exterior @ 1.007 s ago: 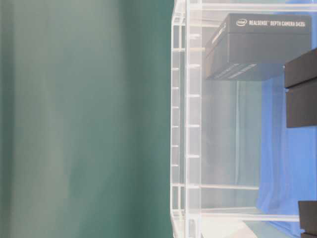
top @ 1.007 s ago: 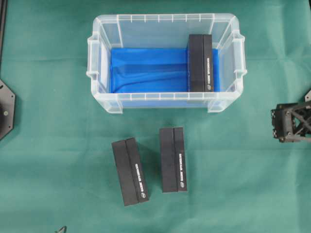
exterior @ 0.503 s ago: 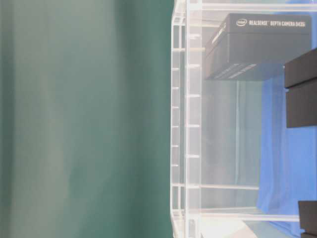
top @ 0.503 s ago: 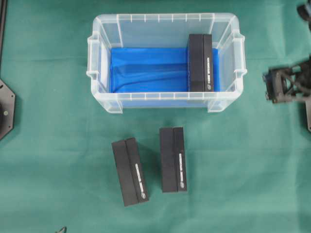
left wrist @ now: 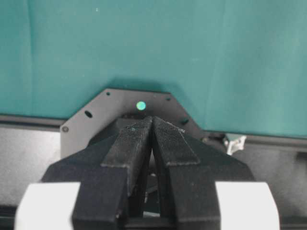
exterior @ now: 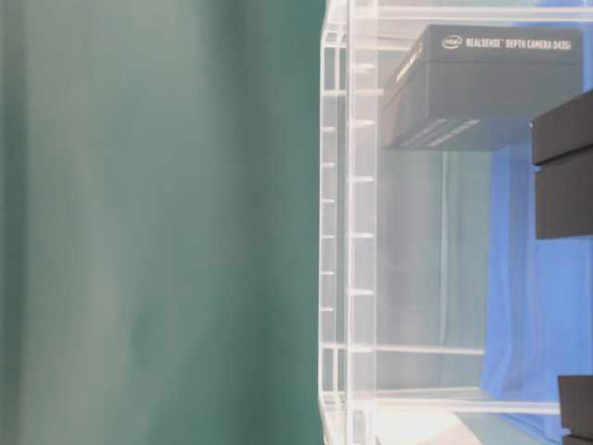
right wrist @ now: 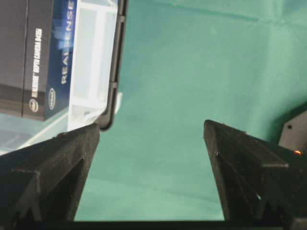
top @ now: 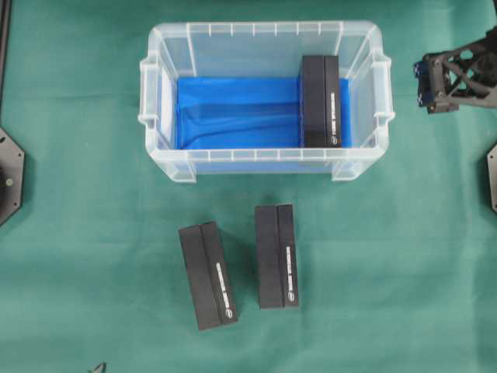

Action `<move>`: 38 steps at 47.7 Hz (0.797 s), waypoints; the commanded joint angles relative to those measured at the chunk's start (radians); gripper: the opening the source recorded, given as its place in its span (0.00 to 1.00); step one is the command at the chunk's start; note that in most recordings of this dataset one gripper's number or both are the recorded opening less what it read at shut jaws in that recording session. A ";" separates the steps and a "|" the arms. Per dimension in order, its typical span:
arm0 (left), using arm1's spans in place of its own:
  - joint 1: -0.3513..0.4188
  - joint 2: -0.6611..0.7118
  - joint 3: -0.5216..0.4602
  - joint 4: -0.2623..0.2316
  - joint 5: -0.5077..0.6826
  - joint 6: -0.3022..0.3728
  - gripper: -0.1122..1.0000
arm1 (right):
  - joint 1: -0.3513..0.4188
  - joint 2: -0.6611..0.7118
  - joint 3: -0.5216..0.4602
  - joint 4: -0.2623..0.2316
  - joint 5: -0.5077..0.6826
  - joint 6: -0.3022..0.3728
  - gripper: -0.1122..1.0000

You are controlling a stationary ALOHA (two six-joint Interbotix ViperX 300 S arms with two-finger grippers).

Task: Take the box out of the case with the right arm.
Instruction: 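Open the right gripper and withdraw it to the right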

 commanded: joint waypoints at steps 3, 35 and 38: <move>0.000 0.006 -0.011 0.003 -0.002 0.002 0.10 | -0.003 -0.009 -0.009 0.003 0.005 0.009 0.90; 0.000 0.011 -0.011 0.003 -0.003 0.002 0.10 | -0.003 0.061 -0.041 0.002 -0.063 0.081 0.94; -0.002 0.011 -0.011 0.003 -0.003 0.002 0.10 | -0.003 0.100 -0.066 0.000 -0.101 0.081 0.94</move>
